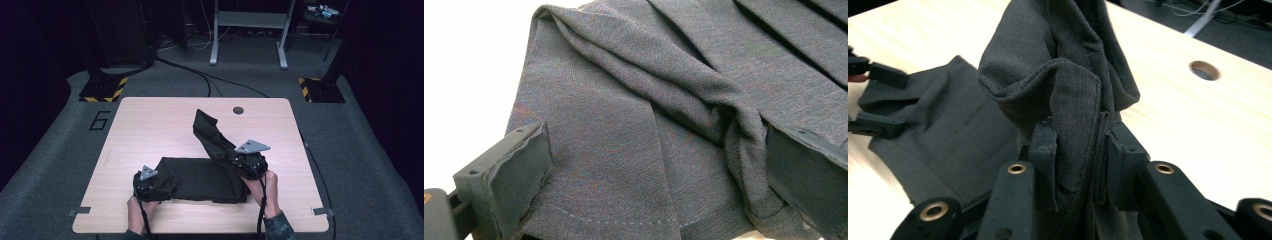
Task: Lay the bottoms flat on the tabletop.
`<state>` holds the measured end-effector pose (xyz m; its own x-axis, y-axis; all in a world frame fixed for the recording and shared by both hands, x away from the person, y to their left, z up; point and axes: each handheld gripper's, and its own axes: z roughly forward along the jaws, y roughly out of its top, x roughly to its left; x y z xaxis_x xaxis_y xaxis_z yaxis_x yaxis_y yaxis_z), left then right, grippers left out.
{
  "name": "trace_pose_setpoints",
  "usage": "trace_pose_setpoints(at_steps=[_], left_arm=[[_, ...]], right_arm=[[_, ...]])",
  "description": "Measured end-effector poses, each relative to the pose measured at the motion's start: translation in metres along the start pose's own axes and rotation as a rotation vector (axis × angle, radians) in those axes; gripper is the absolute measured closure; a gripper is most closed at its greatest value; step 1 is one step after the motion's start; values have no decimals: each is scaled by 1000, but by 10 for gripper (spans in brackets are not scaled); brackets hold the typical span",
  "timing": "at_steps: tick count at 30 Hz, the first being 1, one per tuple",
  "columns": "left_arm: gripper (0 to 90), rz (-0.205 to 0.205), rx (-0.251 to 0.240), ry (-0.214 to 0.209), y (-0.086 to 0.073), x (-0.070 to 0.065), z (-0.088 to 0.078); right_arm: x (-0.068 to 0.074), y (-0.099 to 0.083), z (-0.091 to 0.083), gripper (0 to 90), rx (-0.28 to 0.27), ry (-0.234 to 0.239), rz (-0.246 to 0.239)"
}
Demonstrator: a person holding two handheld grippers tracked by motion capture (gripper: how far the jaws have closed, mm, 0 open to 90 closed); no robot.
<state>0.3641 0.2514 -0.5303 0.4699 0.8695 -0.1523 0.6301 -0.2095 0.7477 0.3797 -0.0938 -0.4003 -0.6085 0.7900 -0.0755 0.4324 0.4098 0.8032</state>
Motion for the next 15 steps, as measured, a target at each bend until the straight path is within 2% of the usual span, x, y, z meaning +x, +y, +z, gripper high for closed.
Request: trace_pose_setpoints(at_steps=[7, 12, 15], left_arm=[[4, 10, -3, 13, 0, 0, 0], [5, 1, -10, 17, 0, 0, 1], [5, 2, -9, 19, 0, 0, 1]], right_arm=[[-17, -16, -24, 683, -32, -58, 66], [-30, -34, -42, 683, -46, -98, 131], [-38, -48, -53, 694, -45, -140, 162]])
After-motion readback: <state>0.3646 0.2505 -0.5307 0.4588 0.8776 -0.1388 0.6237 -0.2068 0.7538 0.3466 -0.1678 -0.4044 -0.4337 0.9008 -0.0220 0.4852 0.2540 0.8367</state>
